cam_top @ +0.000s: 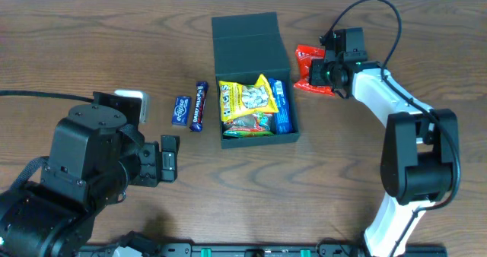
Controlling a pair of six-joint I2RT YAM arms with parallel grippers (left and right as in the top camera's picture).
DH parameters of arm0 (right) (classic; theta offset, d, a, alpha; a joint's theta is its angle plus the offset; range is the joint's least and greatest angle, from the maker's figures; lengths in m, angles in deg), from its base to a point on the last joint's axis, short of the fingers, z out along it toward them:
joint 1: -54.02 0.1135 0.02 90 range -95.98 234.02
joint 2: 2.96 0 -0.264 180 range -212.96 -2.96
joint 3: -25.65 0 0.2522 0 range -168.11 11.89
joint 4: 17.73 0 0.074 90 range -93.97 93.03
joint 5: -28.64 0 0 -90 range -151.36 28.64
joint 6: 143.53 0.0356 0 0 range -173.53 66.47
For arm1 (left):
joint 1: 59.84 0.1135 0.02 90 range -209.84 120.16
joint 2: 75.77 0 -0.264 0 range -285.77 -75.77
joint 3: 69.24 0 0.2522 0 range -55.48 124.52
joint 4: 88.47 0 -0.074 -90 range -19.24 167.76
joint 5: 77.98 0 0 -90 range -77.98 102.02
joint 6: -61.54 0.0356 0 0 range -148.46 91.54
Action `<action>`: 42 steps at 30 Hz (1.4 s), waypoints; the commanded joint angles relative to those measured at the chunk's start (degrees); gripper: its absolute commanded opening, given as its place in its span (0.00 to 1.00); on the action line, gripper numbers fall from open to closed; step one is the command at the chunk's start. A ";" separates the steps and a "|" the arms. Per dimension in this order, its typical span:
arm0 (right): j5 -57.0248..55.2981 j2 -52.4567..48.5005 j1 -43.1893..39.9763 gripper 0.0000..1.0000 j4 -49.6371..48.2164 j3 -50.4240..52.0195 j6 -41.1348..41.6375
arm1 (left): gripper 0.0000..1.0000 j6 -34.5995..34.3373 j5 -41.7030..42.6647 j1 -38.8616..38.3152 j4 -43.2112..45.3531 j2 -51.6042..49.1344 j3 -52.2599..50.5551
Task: Pack container
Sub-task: 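Move right gripper to the red candy bag and grasp it, then carry the red bag over the box and lower it inside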
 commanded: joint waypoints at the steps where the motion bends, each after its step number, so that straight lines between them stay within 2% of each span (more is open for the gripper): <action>1: 2.27 1.79 -0.28 0.01 0.81 0.72 0.55 | 0.95 1.31 -0.24 0.13 -0.17 0.07 0.44; 16: 2.99 32.22 4.02 0.01 1.68 0.68 -3.15 | 0.95 1.44 0.00 0.13 -0.15 0.07 0.44; 22: 3.58 36.57 5.40 0.01 5.18 0.70 -3.21 | 0.95 1.44 0.00 0.13 -0.15 0.07 0.44; 24: 5.86 36.50 6.08 0.01 6.43 0.70 -5.46 | 0.95 1.46 0.00 0.13 -0.17 0.07 0.44; 29: 12.72 35.60 11.04 0.01 9.33 0.70 -24.04 | 0.95 1.46 0.00 0.13 -0.17 0.07 0.44; 31: 13.11 34.95 14.34 0.01 11.63 0.72 -36.33 | 0.95 1.46 -0.02 0.13 -0.15 0.07 0.44; 34: 13.14 33.73 17.00 0.01 14.40 0.72 -48.30 | 0.95 1.46 -0.02 0.13 -0.17 0.07 0.44; 38: 15.37 30.73 18.86 0.01 18.97 0.72 -61.46 | 0.95 1.46 0.00 0.13 -0.20 0.07 0.44; 42: 18.97 25.94 19.17 0.01 21.51 0.74 -66.93 | 0.95 1.46 0.00 0.13 -0.22 0.07 0.44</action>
